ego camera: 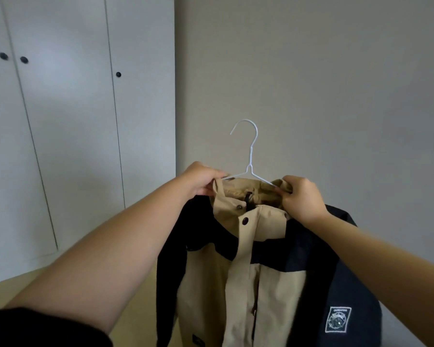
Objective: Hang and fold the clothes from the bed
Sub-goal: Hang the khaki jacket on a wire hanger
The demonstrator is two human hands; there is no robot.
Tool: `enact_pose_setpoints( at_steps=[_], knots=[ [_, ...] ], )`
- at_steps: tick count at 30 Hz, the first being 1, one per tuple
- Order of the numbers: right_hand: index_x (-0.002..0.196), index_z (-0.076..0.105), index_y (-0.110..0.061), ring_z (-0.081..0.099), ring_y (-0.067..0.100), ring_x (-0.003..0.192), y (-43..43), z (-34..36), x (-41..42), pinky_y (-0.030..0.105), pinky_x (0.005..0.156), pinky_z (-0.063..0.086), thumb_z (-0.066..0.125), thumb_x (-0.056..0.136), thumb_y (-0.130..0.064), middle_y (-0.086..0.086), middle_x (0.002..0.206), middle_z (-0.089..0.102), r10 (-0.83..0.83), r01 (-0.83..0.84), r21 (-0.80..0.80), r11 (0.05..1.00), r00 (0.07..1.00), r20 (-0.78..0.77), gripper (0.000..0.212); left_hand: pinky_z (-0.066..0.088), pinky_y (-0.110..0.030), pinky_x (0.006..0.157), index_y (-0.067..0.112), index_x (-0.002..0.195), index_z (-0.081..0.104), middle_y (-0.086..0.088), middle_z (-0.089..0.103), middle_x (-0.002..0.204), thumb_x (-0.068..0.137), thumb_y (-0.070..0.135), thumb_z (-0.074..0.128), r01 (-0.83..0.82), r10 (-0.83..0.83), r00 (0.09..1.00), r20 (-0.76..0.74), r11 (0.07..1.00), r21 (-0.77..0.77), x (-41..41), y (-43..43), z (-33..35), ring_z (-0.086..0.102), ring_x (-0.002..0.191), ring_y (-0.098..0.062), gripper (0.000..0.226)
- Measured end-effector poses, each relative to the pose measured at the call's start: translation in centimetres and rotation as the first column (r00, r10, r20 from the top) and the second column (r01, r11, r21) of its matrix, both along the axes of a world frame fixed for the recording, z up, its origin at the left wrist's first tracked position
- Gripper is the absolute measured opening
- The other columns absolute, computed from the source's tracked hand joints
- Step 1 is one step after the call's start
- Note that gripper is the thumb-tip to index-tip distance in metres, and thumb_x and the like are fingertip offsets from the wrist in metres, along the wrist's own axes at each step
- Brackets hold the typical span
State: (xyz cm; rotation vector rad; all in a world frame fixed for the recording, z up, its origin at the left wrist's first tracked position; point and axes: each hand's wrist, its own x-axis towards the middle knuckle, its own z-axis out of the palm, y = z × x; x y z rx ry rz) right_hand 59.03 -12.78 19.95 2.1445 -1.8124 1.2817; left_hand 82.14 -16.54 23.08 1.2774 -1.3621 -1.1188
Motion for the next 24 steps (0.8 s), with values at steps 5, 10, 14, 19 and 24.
enact_pose_setpoints(
  at_steps=[5,10,14,19,24],
  knots=[
    [0.068,0.06,-0.014,0.052,0.011,0.06,1.1,0.7,-1.3,0.019,0.053,0.038,0.062,0.087,-0.012,-0.009,0.059,0.054,0.096,-0.095,0.052,0.994,0.995,-0.01,0.019,0.043,-0.018,0.046,0.014,0.072,0.06,0.001,0.061,0.056,0.092,0.019,0.058,-0.107,0.082,0.979,-0.189,0.986,-0.128,-1.4,-0.5,0.9,0.056,0.059,-0.018,0.021],
    [0.068,0.057,0.001,0.052,0.024,0.063,0.9,-0.8,-0.9,0.029,0.056,0.042,0.058,0.088,-0.004,0.006,0.062,0.059,0.048,-0.05,0.018,0.999,0.992,0.115,0.021,0.035,-0.03,0.065,0.018,0.078,0.05,-0.002,0.06,0.085,0.091,0.033,0.052,0.1,0.545,0.506,0.669,0.733,-0.673,-2.2,-0.2,-0.1,0.054,0.087,-0.025,0.02],
    [0.061,0.049,-0.005,0.052,0.031,0.063,0.8,-0.7,-2.1,0.037,0.055,0.042,0.059,0.085,-0.001,0.01,0.06,0.056,-0.035,0.047,-0.068,0.997,0.985,0.171,0.026,0.032,-0.03,0.057,0.023,0.075,0.047,0.007,0.05,0.071,0.095,0.054,0.039,0.198,0.18,0.665,0.725,0.894,-0.403,-1.4,-0.5,-2.0,0.052,0.072,-0.017,0.038],
    [0.086,0.06,-0.008,0.052,0.019,0.077,0.2,0.7,-2.7,0.028,0.062,0.037,0.066,0.085,-0.014,0.0,0.077,0.058,-0.044,0.047,-0.005,0.999,0.973,0.227,0.008,0.024,-0.025,0.048,0.021,0.05,0.034,0.008,0.034,0.047,0.078,0.052,0.069,0.083,0.11,0.84,0.531,0.941,-0.328,-1.8,-0.3,-2.5,0.036,0.044,-0.01,0.054],
    [0.102,0.06,-0.026,0.053,0.001,0.092,2.6,2.6,-2.1,0.018,0.08,0.04,0.048,0.085,-0.004,-0.009,0.1,0.06,0.19,-0.178,-0.09,0.98,0.971,0.145,0.03,0.046,-0.026,0.065,0.001,0.072,0.07,-0.013,0.071,0.077,0.072,0.037,0.078,-0.072,0.153,0.955,0.255,0.95,-0.303,-2.2,-0.4,-2.7,0.064,0.069,-0.021,0.038]
  ],
)
